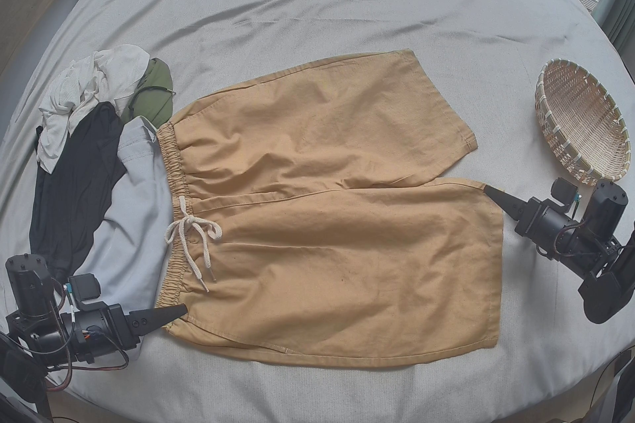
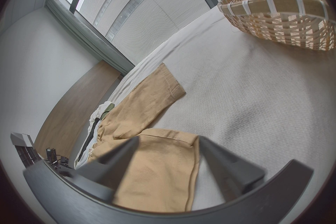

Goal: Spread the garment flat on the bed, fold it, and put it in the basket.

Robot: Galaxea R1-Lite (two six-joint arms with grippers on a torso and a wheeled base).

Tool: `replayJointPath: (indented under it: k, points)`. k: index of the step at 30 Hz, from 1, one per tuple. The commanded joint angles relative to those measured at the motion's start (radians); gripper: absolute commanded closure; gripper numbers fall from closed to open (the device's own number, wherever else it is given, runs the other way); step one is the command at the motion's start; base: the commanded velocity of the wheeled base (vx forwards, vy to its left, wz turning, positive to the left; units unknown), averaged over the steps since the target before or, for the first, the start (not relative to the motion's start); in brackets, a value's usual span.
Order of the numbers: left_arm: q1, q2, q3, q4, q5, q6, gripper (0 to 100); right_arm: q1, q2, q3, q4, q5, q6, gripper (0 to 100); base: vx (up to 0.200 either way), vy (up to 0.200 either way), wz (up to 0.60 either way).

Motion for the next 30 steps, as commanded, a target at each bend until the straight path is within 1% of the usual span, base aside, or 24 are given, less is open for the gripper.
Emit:
replayJointPath:
  k: [1, 4, 9, 10, 13, 16, 19, 25, 28, 29, 30]
  points:
    - [-0.015, 0.037, -0.013, -0.002, 0.014, 0.024, 0, 0.006, -0.111, 0.074, 0.002, 0.0, -0.004, 0, 0.0, 0.0, 0.0]
    - [-0.017, 0.041, -0.016, -0.002, 0.051, 0.034, 0, 0.006, -0.146, 0.1, 0.01, 0.0, -0.004, 0, 0.0, 0.0, 0.0]
    - [-0.015, 0.041, -0.016, -0.002, 0.059, 0.032, 0, 0.004, -0.159, 0.138, 0.01, 0.0, -0.006, 0, 0.0, 0.0, 0.0]
    - [-0.015, 0.04, -0.014, -0.002, 0.059, 0.032, 100, 0.004, -0.159, 0.161, 0.01, 0.0, -0.01, 0, 0.0, 0.0, 0.0]
    - [-0.015, 0.038, -0.01, -0.002, 0.059, 0.032, 100, 0.009, -0.159, 0.203, 0.01, 0.0, -0.029, 0, 0.0, 0.0, 0.0]
    - [-0.015, 0.035, -0.004, -0.003, 0.057, 0.03, 100, 0.036, -0.151, 0.287, 0.011, 0.001, -0.081, 0, 0.0, 0.0, 0.0]
    - [-0.015, 0.035, -0.002, -0.003, 0.057, 0.029, 100, 0.066, -0.133, 0.335, 0.019, -0.003, -0.107, 0, 0.0, 0.0, 0.0]
    - [-0.017, 0.021, 0.015, -0.005, 0.054, 0.029, 100, 0.112, -0.16, 0.335, 0.191, -0.005, -0.118, 0, 0.0, 0.0, 0.0]
    - [-0.015, 0.02, 0.016, -0.003, 0.054, 0.029, 100, 0.121, -0.163, 0.335, 0.211, -0.005, -0.116, 0, 0.0, 0.0, 0.0]
    - [-0.015, 0.018, 0.026, -0.005, 0.052, 0.029, 100, 0.162, -0.197, 0.335, 0.301, -0.006, -0.116, 0, 0.0, 0.0, 0.0]
    - [-0.015, 0.018, 0.026, -0.005, 0.052, 0.029, 100, 0.162, -0.199, 0.335, 0.306, -0.006, -0.116, 0, 0.0, 0.0, 0.0]
